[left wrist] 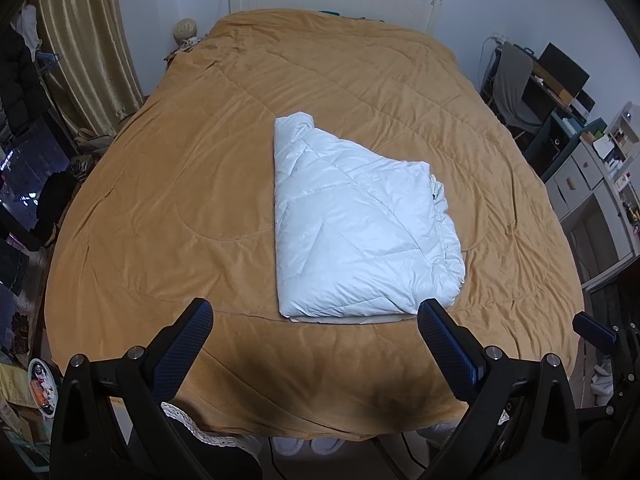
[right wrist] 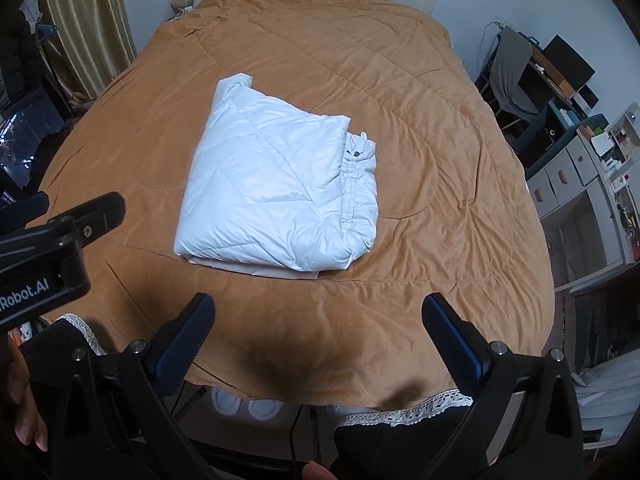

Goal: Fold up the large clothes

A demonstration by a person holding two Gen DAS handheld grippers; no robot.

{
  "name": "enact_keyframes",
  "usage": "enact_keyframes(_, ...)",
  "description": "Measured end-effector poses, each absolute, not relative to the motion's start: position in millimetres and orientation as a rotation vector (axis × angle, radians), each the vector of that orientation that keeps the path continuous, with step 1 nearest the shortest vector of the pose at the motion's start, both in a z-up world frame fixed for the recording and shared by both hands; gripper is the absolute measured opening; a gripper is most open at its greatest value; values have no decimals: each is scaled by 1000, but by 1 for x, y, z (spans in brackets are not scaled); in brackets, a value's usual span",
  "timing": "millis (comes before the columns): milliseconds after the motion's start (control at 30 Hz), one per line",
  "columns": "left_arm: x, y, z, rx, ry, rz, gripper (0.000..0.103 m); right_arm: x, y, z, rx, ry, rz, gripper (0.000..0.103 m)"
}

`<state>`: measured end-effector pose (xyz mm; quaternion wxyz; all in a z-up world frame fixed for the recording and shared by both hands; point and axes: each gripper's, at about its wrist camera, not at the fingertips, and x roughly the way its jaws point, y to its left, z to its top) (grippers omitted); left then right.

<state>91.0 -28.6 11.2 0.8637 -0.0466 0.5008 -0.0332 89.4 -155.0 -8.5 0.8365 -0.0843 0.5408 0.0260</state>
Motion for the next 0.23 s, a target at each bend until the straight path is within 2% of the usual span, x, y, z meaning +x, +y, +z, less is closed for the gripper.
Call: enact_keyframes(233,92,-29,12,-102,1050,-64,102,88,-155,-10,-175,1154,51,103)
